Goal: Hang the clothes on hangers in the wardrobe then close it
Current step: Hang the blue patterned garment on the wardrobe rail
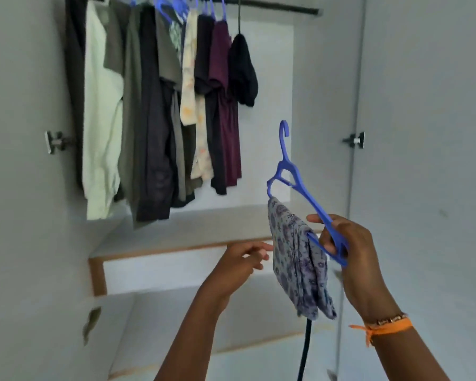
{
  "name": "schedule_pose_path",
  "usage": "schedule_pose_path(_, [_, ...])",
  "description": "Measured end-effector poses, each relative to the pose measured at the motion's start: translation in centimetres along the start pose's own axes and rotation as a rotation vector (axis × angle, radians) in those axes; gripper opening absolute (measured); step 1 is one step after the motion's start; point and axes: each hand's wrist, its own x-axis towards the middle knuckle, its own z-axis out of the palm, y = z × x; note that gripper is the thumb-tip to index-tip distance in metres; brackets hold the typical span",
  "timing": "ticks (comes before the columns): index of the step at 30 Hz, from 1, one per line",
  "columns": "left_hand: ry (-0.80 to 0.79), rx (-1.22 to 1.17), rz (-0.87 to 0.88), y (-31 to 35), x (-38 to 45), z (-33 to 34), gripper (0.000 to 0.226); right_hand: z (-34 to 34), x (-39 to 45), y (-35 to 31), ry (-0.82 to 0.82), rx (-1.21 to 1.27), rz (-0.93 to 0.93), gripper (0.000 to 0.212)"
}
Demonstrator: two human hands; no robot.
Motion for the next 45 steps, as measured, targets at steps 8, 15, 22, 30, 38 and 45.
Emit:
schedule_pose_path(8, [0.136,0.028,0.083,4.3,20.4,-1.8,0.019,0.7,23.4,5.5,0.091,-0.001,-0.123,0.041])
schedule_pose_path(15, [0.241,0.001,0.259,7.5,37.0,-6.4,0.019,4.9,42.7,11.0,0.139,-0.006,-0.286,0.03])
schedule_pose_path(22, [0.385,0.347,0.558,11.8,53.9,-9.8,0.021,9.5,60.4,13.3,0.172,0.013,-0.401,0.042])
schedule_pose_path(30, [0.91,1.872,0.694,17.7,67.8,-12.9,0.055,13.7,75.7,13.0,0.1,0.028,-0.418,0.024])
schedule_pose_path(38, [0.98,1.96,0.794,18.8,73.2,-17.5,0.041,15.4,86.9,11.4,0.013,0.119,-0.395,0.02])
schedule_pose_path(45, [0.879,2.091,0.854,19.9,74.0,-18.6,0.043,17.9,89.8,7.2,-0.023,0.168,-0.429,0.021])
